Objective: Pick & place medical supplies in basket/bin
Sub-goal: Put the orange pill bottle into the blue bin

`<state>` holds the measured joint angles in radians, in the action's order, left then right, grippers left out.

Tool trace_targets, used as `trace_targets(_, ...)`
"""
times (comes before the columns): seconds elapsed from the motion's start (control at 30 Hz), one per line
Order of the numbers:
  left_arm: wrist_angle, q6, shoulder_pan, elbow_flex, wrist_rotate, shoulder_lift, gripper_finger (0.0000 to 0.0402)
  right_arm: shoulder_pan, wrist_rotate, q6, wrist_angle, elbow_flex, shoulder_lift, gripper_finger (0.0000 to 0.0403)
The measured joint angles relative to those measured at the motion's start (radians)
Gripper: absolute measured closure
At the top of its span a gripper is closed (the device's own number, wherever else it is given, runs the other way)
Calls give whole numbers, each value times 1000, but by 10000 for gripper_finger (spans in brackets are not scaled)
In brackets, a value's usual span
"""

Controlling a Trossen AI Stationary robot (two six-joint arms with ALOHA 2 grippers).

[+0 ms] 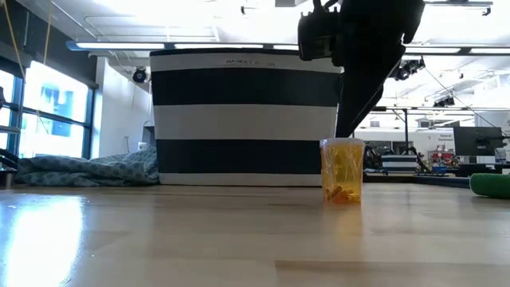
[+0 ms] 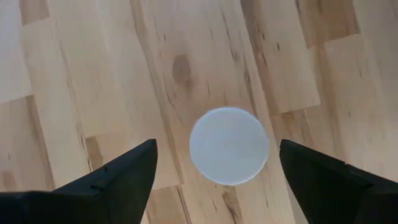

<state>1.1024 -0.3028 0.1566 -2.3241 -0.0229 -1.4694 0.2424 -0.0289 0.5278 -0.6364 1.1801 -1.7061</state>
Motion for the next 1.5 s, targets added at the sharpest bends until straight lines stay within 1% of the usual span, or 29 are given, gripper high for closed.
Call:
trace_targets(0.1,-1,24,0,0,2,-3,257,0,-28,-1,-5,0,0,76)
trace_targets(0.27,-1,40,0,0,5,-3,257,0,-125,-7,-5,0,0,75)
trace_targets(0.4,-1,43,0,0,5,-3,257,0,-157,-24,-5,0,0,75)
trace_targets(0.5,-4,41,0,0,5,-3,257,0,-148,-30,12,0,0,75)
trace_targets(0.63,-9,38,0,0,5,-3,257,0,-90,-25,28,0,0,75)
trace_targets(0.87,-9,37,0,0,5,-3,257,0,-109,-9,28,0,-6,75)
trace_targets(1.0,-9,37,0,0,5,-3,257,0,-100,22,110,-56,-7,75)
trace_targets(1.1,-9,36,0,0,5,-3,257,0,-46,74,122,-91,-8,75)
trace_targets(1.23,-9,32,0,0,5,-3,257,1,-21,112,123,-125,-8,75)
trace_targets(1.3,-9,32,0,0,5,-3,257,4,-17,113,137,-132,-8,75)
trace_targets(1.5,-9,25,0,0,5,-7,257,7,-56,127,195,-134,-8,75)
